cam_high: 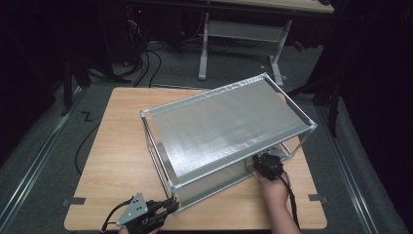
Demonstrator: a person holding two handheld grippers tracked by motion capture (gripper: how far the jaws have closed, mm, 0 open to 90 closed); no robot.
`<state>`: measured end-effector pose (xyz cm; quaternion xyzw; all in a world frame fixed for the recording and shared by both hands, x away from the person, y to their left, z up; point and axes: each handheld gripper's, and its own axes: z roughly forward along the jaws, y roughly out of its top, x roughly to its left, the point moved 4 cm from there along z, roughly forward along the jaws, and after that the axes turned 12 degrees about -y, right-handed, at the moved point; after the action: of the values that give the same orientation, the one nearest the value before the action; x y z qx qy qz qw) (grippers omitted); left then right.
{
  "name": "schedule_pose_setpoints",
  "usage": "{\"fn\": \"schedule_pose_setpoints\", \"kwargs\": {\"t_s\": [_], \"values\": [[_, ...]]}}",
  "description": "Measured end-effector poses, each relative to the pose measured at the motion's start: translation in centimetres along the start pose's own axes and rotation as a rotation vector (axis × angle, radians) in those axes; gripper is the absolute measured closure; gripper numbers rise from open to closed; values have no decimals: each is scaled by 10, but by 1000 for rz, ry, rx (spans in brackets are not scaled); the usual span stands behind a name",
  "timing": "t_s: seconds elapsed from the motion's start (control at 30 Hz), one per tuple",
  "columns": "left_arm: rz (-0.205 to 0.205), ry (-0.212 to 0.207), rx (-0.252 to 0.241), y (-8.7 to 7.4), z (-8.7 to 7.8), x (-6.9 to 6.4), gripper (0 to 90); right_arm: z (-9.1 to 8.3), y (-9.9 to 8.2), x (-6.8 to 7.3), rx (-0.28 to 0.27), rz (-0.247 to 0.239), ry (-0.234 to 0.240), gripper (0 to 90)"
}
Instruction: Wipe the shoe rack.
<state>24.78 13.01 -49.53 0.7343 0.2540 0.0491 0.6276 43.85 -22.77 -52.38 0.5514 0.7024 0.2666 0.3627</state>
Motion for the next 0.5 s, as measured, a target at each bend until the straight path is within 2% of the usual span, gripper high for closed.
{"fn": "schedule_pose_setpoints", "kwargs": {"t_s": [0.07,0.1,0.13,0.17,0.2,0.23,0.33,0.37,0.5], "values": [[1,0,1,0,0,0,765,-6,-1,15,5,-3,32,683],[0,0,1,0,0,0,764,-8,0,22,-5,-25,47,683],[1,1,2,0,0,0,765,-11,-1,29,9,-10,54,684],[1,1,2,0,0,0,765,-15,-1,41,0,-29,79,684],[2,2,2,0,0,0,765,-18,-1,45,1,-46,74,684],[3,1,2,0,0,0,765,-18,-1,54,-24,-81,115,684],[4,0,2,0,1,0,765,-28,-2,77,-27,-107,129,686],[5,0,2,0,1,0,764,-33,-3,89,-35,-132,163,686],[5,1,3,0,1,0,765,-45,-5,118,-54,-170,215,686]]}}
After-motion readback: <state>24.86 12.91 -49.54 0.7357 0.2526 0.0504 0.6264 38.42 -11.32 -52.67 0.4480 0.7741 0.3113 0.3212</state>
